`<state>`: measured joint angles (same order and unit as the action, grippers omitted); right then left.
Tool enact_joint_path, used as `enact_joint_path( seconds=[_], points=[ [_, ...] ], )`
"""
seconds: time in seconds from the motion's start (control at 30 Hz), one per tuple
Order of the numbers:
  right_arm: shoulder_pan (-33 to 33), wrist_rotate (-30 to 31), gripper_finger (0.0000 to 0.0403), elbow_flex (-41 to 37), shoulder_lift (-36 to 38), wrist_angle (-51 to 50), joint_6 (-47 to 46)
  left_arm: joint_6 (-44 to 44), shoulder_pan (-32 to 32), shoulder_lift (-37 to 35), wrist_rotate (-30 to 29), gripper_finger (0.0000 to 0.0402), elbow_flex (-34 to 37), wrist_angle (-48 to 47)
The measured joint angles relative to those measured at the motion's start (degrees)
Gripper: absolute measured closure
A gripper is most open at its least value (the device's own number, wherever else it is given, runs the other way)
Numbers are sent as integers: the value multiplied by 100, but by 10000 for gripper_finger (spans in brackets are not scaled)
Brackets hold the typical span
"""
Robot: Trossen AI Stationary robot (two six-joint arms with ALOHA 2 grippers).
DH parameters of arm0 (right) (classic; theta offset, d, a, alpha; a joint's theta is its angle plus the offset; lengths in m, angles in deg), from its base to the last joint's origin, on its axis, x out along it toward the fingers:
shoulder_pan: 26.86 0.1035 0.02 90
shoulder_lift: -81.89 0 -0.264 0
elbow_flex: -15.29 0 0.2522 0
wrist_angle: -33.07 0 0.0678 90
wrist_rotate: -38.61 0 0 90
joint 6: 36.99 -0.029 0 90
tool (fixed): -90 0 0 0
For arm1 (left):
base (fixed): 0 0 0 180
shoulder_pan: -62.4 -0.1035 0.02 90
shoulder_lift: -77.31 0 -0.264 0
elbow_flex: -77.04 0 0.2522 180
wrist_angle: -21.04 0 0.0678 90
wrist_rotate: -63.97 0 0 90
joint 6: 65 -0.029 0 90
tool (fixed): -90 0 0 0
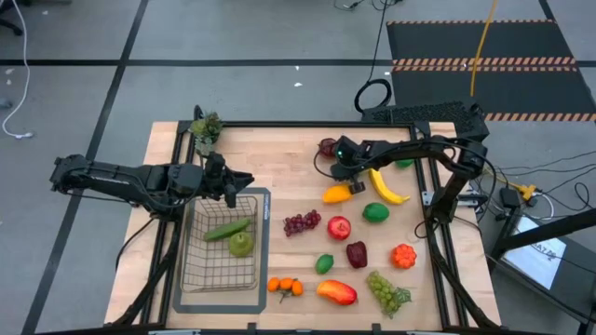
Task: Build produce basket
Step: Put the green pear into the wire basket
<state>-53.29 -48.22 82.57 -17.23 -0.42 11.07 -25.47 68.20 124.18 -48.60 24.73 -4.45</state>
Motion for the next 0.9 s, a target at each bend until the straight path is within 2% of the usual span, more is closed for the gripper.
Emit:
enact_joint_path(
  seconds=[0.1, 0.27, 0.47, 0.67, 0.77, 0.9],
  points=[
    [-11, 67, 397, -13, 75, -71, -179, -9, 0, 0, 0, 311, 0, -3],
    [-13, 173, 373, -16, 126, -241, -391, -39, 0, 0, 0, 311, 0, -11],
    [-9, 187, 305, -3, 139, -364, -739, -83, 0, 0, -2, 311, 2, -14],
    [80, 447, 244, 8, 148, -458, -402, -81, 0, 0, -2, 311, 2, -13],
    [96, 450, 239, 39, 148, -624, -316, -81, 0, 0, -3, 311, 2, -15],
    [95, 459, 254, 38, 148, -684, -413, -79, 0, 0, -37, 311, 2, -15]
  ],
)
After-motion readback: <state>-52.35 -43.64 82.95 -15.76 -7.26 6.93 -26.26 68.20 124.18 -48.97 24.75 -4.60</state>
